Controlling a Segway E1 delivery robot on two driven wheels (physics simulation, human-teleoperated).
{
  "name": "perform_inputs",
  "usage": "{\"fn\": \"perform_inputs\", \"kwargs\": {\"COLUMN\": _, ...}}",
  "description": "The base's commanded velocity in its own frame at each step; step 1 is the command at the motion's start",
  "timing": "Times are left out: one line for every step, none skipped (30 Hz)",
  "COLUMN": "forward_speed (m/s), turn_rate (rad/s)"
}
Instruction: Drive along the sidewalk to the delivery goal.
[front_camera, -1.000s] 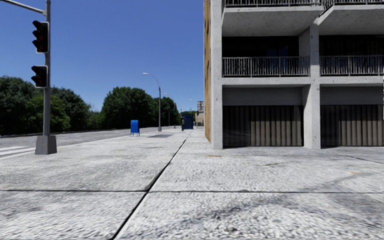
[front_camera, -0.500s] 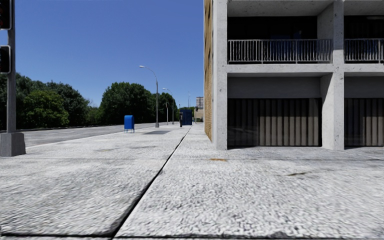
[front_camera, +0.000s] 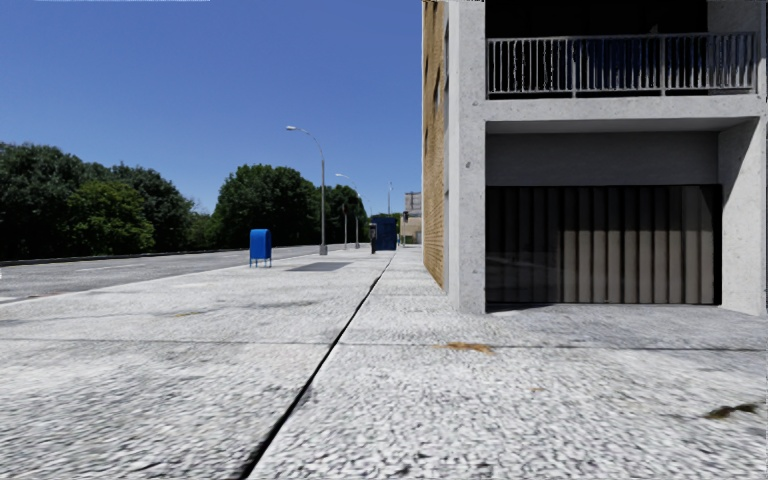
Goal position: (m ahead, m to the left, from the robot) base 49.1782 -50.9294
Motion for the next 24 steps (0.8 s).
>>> {"fn": "perform_inputs", "kwargs": {"forward_speed": 2.00, "turn_rate": 0.26}}
{"fn": "perform_inputs", "kwargs": {"forward_speed": 2.00, "turn_rate": 0.26}}
{"fn": "perform_inputs", "kwargs": {"forward_speed": 2.00, "turn_rate": 0.26}}
{"fn": "perform_inputs", "kwargs": {"forward_speed": 2.00, "turn_rate": 0.26}}
{"fn": "perform_inputs", "kwargs": {"forward_speed": 2.00, "turn_rate": 0.26}}
{"fn": "perform_inputs", "kwargs": {"forward_speed": 2.00, "turn_rate": 0.26}}
{"fn": "perform_inputs", "kwargs": {"forward_speed": 2.00, "turn_rate": 0.26}}
{"fn": "perform_inputs", "kwargs": {"forward_speed": 2.00, "turn_rate": 0.26}}
{"fn": "perform_inputs", "kwargs": {"forward_speed": 2.00, "turn_rate": 0.26}}
{"fn": "perform_inputs", "kwargs": {"forward_speed": 2.00, "turn_rate": 0.26}}
{"fn": "perform_inputs", "kwargs": {"forward_speed": 2.00, "turn_rate": 0.27}}
{"fn": "perform_inputs", "kwargs": {"forward_speed": 2.00, "turn_rate": 0.27}}
{"fn": "perform_inputs", "kwargs": {"forward_speed": 2.00, "turn_rate": 0.30}}
{"fn": "perform_inputs", "kwargs": {"forward_speed": 2.00, "turn_rate": 0.35}}
{"fn": "perform_inputs", "kwargs": {"forward_speed": 2.00, "turn_rate": 0.37}}
{"fn": "perform_inputs", "kwargs": {"forward_speed": 2.00, "turn_rate": 0.37}}
{"fn": "perform_inputs", "kwargs": {"forward_speed": 2.00, "turn_rate": 0.37}}
{"fn": "perform_inputs", "kwargs": {"forward_speed": 2.00, "turn_rate": 0.37}}
{"fn": "perform_inputs", "kwargs": {"forward_speed": 2.00, "turn_rate": 0.37}}
{"fn": "perform_inputs", "kwargs": {"forward_speed": 2.00, "turn_rate": 0.37}}
{"fn": "perform_inputs", "kwargs": {"forward_speed": 2.00, "turn_rate": 0.37}}
{"fn": "perform_inputs", "kwargs": {"forward_speed": 2.00, "turn_rate": 0.37}}
{"fn": "perform_inputs", "kwargs": {"forward_speed": 2.00, "turn_rate": 0.37}}
{"fn": "perform_inputs", "kwargs": {"forward_speed": 2.00, "turn_rate": 0.37}}
